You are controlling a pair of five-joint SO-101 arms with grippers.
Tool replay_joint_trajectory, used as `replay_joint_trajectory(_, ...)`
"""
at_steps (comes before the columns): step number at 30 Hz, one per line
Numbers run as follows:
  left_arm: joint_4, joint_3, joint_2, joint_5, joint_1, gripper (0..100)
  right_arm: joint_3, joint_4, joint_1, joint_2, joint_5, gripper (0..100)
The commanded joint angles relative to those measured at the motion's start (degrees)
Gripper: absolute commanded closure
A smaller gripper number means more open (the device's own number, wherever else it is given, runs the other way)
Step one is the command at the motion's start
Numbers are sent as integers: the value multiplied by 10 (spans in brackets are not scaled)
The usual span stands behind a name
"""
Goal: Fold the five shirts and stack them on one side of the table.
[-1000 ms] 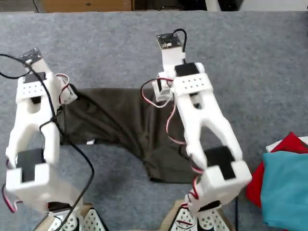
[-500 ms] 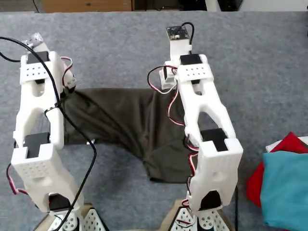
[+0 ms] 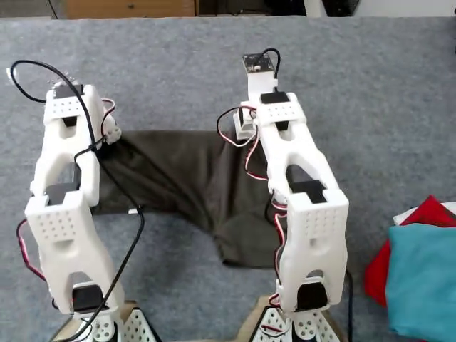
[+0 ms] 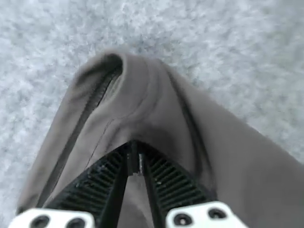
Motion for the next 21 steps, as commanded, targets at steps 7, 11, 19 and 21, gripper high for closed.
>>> replay_joint_trajectory(7, -1, -188, 114, -33, -48, 979, -126, -62, 50, 66, 0, 992)
replay_joint_trajectory(11, 57, -280, 175, -63, -55, 979, -210, -25, 80, 116, 1, 992)
replay_joint_trajectory(19, 199, -475, 268, -115, -54, 971, -390, 100, 98, 207, 3, 992)
replay_joint_trajectory(21, 237, -523, 273, -119, -54, 938, -437, 141, 95, 216, 3, 992)
